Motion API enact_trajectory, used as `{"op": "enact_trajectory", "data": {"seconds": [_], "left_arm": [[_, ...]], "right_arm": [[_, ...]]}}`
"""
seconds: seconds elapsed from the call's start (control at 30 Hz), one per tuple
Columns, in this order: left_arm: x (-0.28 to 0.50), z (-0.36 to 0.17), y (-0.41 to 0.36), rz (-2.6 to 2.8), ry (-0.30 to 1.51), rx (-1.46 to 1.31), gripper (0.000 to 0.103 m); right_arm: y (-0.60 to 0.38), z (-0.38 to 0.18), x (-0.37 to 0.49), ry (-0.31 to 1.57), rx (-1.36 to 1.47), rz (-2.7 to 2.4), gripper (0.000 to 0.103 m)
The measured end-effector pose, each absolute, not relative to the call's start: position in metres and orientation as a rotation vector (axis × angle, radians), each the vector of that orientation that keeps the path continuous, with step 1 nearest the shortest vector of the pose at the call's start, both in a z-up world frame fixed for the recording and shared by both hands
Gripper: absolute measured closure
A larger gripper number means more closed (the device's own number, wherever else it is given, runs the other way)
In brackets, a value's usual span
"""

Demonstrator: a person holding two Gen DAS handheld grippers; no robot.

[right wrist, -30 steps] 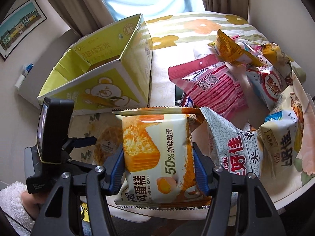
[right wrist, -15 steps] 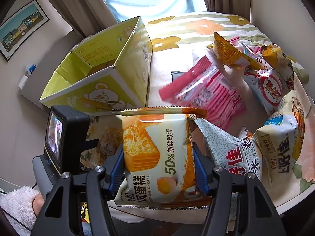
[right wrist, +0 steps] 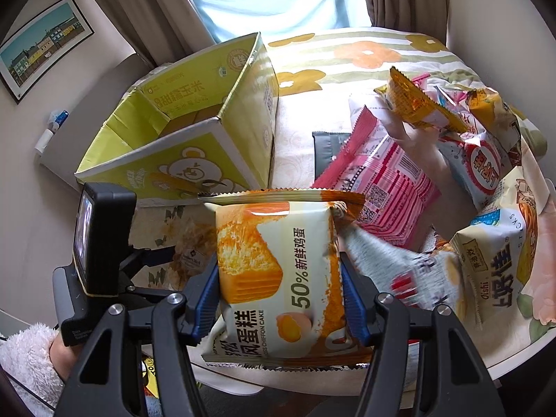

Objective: Organize snacks
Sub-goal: 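Close the left tool on the waffle packet while the right tool grips the orange cake packet, then carry both packets over the box and release them inside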

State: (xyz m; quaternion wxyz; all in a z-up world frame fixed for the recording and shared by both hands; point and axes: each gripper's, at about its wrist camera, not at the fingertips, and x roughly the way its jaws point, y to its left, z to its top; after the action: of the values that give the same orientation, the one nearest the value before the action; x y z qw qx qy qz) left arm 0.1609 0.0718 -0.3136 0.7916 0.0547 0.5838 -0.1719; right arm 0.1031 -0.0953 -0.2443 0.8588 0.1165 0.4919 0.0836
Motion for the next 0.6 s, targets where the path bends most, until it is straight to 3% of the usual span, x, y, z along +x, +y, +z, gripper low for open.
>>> {"op": "enact_trajectory", "data": {"seconds": [0.6], "left_arm": [[0.128,-0.192,0.125,-0.399,1.047,0.11,0.024]], "right_arm": [[-0.065,-0.181,0.095,0.915,0.177,0.153,0.046]]}}
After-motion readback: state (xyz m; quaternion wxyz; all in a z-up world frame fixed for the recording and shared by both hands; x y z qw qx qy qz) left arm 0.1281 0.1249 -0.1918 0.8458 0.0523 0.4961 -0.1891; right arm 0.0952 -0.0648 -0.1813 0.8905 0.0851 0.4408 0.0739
